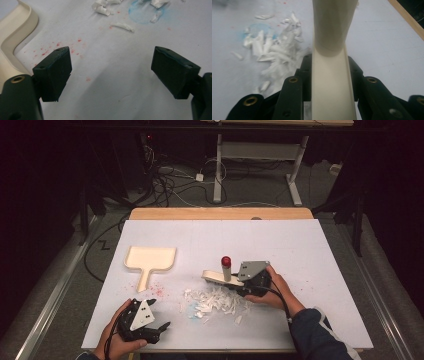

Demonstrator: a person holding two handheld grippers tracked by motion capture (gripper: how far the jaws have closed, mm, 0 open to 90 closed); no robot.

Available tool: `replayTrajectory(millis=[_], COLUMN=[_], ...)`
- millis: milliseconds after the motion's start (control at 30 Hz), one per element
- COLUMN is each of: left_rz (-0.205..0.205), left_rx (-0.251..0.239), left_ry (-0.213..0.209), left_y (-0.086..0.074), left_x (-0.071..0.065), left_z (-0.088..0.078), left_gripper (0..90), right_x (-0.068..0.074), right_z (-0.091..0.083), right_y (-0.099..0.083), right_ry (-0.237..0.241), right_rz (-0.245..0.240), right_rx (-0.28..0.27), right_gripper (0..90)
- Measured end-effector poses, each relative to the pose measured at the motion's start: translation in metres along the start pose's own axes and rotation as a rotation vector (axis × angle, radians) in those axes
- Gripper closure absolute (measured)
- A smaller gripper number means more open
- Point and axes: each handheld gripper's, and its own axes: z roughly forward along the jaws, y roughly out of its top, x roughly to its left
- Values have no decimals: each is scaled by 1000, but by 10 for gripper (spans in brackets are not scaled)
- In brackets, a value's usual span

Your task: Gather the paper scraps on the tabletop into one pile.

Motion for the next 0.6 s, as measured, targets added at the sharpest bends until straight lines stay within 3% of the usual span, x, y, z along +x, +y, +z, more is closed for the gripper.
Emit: replayTrajectory(millis=[67,167,333,600], left_rz=[1,2,3,0], left_rx=[-1,-7,-13,-18], left_ry=[1,2,13,21], left_y=[1,2,2,1], left_x=[0,0,0,0], left_z=[0,0,-2,-5], left_gripper=[161,161,161,161], right_x=[3,3,2,21], right_z=[-9,-22,-46,-89], right_y=[-3,-4,-7,-29], right_ry=[-7,-67,-108,-183], right_rz=[9,39,144,229], right_rx=[-1,-15,-61,35], right_gripper=[678,678,678,678])
